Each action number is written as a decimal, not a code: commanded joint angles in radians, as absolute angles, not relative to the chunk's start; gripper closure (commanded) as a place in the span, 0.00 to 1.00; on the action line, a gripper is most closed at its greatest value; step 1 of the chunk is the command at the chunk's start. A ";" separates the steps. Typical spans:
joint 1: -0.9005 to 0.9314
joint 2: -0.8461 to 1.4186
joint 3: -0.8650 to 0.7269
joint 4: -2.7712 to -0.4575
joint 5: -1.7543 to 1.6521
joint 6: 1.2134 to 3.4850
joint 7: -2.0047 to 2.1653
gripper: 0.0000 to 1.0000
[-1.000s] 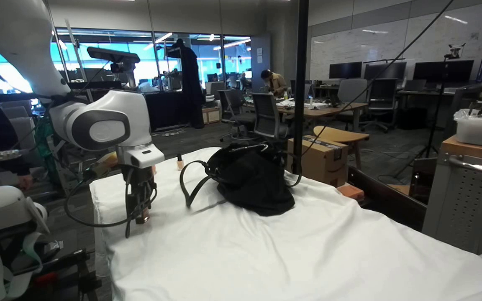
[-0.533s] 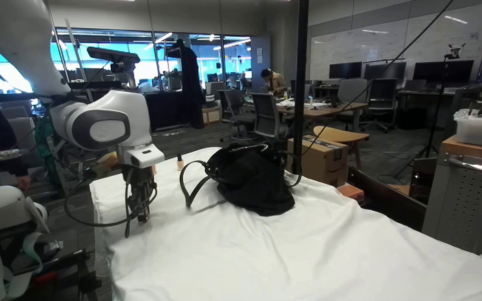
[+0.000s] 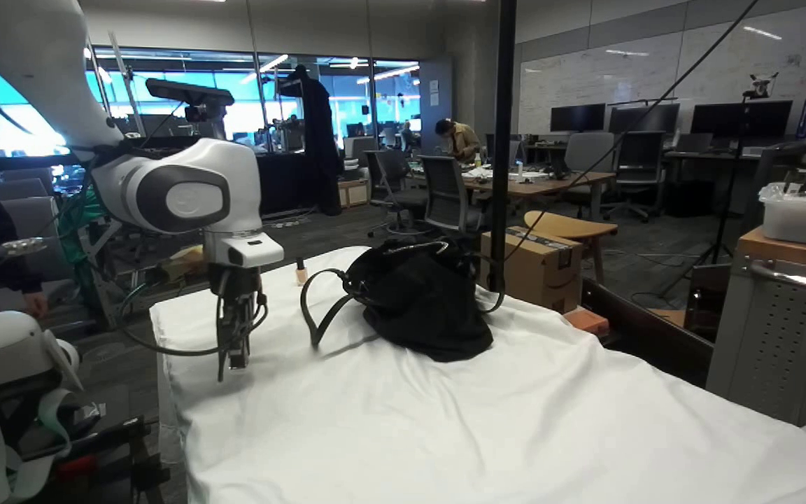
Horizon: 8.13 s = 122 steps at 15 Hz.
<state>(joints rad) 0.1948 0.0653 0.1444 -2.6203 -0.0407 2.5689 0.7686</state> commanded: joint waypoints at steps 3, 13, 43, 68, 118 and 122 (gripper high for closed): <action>0.166 0.041 0.113 -2.453 -0.177 2.354 0.716 0.85; 0.161 0.169 0.097 -2.095 -0.301 2.167 0.614 0.85; 0.336 0.564 -0.161 -1.695 -0.429 2.537 0.951 0.03; 0.337 0.169 0.228 -2.286 -0.152 2.494 0.832 0.00; 0.447 0.243 0.201 -2.332 -0.243 2.516 0.630 0.00; 0.449 0.256 0.185 -2.346 -0.321 2.547 0.647 0.00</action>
